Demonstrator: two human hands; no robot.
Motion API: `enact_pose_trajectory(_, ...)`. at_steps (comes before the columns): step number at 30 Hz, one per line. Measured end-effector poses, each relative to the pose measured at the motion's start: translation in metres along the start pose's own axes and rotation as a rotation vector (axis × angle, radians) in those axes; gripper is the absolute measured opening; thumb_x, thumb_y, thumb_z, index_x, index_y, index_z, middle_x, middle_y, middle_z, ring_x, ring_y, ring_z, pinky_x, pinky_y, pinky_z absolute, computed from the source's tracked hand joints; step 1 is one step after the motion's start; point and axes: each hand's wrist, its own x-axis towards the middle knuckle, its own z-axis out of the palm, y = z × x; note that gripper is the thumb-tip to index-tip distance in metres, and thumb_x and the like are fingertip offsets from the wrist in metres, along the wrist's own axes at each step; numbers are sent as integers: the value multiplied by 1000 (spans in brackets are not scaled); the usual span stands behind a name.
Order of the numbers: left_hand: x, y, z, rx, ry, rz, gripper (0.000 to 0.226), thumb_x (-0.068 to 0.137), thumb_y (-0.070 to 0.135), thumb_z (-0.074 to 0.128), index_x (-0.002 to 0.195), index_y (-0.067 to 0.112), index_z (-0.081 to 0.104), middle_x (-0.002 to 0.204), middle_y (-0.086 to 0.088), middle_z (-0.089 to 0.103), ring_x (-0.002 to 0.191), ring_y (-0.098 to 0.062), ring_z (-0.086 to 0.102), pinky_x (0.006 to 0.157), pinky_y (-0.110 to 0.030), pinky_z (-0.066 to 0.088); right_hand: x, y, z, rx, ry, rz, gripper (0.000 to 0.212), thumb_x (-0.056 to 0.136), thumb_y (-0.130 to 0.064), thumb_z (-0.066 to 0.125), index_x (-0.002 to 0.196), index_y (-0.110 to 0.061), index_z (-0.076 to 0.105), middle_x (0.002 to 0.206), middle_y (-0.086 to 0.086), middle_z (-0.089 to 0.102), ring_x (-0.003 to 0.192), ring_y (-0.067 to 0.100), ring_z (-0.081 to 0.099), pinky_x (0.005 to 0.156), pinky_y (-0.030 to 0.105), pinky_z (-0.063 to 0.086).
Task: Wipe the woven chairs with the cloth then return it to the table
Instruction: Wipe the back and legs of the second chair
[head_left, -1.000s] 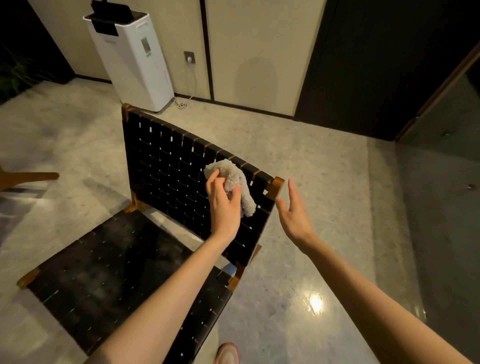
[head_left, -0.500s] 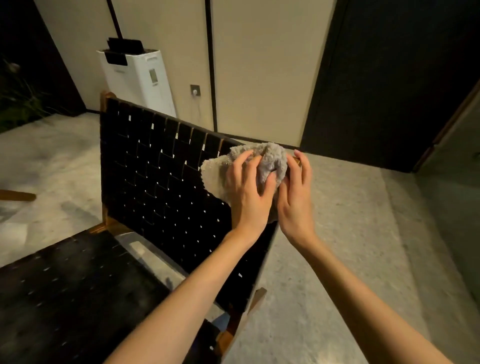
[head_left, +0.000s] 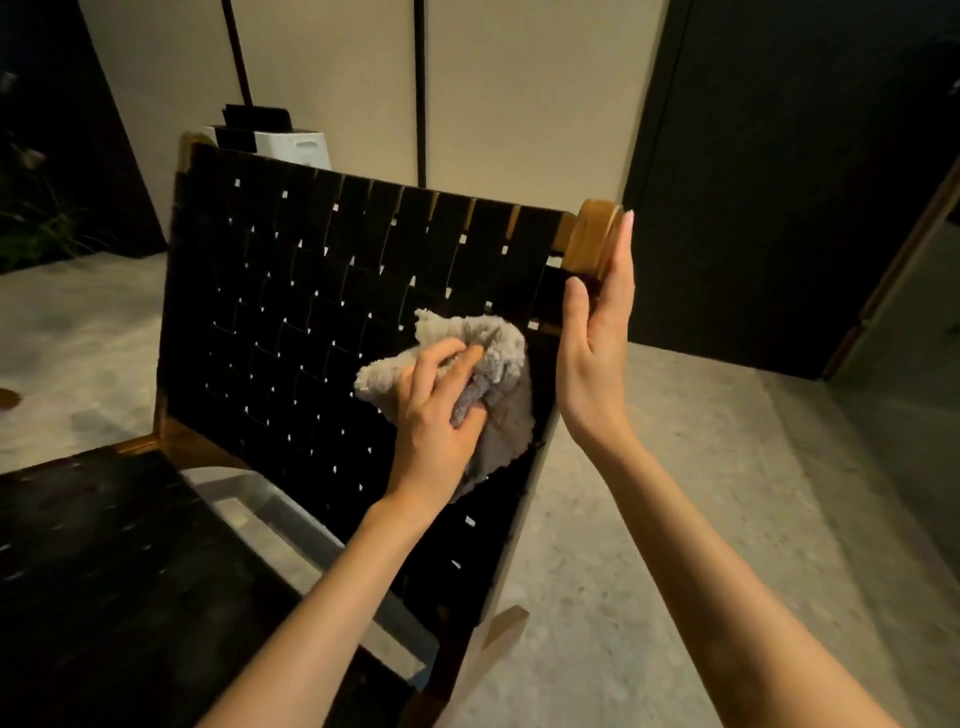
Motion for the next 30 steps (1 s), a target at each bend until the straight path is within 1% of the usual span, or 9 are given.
enact_pose_trajectory(2,-44,-16,-5,40,-71,-56,56,73,-15,67,125,1,57,126,-18,49,113,-38,50,96,-43,45,-19,6,4,-7,5,37,55,104,-15,33,152,-15,6,158,-3,16,143,4,15,117,19,14)
enact_pose_trajectory(5,-115,-37,-12,166,-175,-136,48,70,-19,66,114,0,63,127,-11,44,113,-30,44,91,-49,49,-38,12,13,10,25,73,53,105,-16,30,152,-13,5,131,-32,23,117,-28,25,95,-5,18)
enact_pose_trajectory(7,-152,-47,-14,217,-248,-172,47,69,-17,66,112,2,61,129,-2,33,116,-26,36,90,-50,50,-41,15,18,20,56,96,52,105,-16,29,152,-11,7,120,-35,23,106,-34,29,87,-9,19)
enact_pose_trajectory(12,-163,-34,-7,122,-247,-303,57,88,65,36,134,31,26,145,0,14,135,-28,17,106,-51,33,-39,18,21,19,80,115,51,105,-17,29,152,-10,9,121,-36,21,106,-36,25,86,-10,18)
enact_pose_trajectory(14,-140,-21,5,38,-213,-368,69,83,76,26,139,34,18,151,-5,8,141,-30,12,109,-55,28,-37,19,19,30,69,122,51,105,-19,28,152,-13,8,125,-35,20,109,-36,23,87,-10,18)
enact_pose_trajectory(18,-67,-4,17,27,-16,-238,45,90,48,42,129,32,27,152,-13,22,138,-33,21,106,-55,32,-36,18,11,79,8,142,51,105,-23,27,152,-21,5,146,-22,15,131,-16,17,99,-4,16)
enact_pose_trajectory(22,11,5,18,18,85,-68,48,84,14,58,122,30,32,148,-8,29,135,-32,27,106,-51,32,-21,9,2,26,26,110,51,103,-26,38,148,-29,17,143,-6,32,126,3,39,104,16,36)
enact_pose_trajectory(26,91,28,21,-45,177,-5,41,82,1,57,122,12,50,142,-12,39,131,-34,32,108,-48,29,14,-1,6,-36,47,35,57,101,-24,43,149,-35,14,123,-25,28,107,-27,35,81,-7,31)
enact_pose_trajectory(30,113,20,17,4,134,63,34,83,2,49,117,4,55,138,-14,46,131,-39,33,108,-51,31,20,0,17,-35,120,30,54,102,-20,40,151,-23,16,123,-31,25,104,-36,29,78,-9,28)
